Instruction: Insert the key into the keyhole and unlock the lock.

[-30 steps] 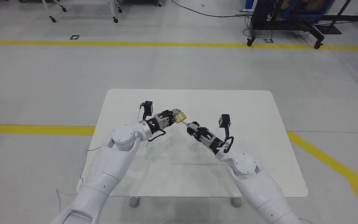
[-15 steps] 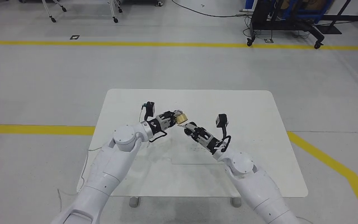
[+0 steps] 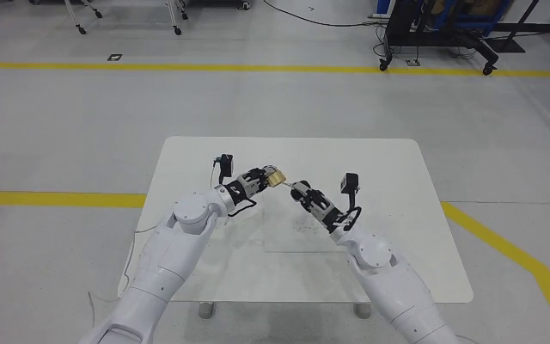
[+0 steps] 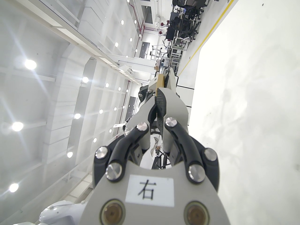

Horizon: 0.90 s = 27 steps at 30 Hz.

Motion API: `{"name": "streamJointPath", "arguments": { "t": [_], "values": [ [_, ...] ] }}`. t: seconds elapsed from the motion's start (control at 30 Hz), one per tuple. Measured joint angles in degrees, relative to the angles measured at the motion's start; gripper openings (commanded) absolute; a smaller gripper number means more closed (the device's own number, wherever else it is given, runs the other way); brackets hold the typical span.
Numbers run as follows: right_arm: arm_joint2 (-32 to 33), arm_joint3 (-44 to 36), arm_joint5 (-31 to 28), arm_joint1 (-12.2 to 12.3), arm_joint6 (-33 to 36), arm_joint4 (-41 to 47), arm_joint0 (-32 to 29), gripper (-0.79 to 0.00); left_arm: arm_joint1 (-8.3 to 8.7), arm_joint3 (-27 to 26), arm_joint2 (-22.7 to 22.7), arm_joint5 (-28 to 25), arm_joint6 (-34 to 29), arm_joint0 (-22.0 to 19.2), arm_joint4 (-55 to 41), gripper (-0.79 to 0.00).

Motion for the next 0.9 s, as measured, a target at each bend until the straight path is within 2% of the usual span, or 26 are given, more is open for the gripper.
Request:
{"name": "streamJointPath", "arguments": {
  "t": [0.9],
  "values": [
    [-2.2, 0.8, 1.6, -1.4, -3.2, -2.4, 1.5, -0.785, -0.06, -0.4, -0.5, 0.2, -0.2, 0.5, 0.0, -0.785]
  ]
}}
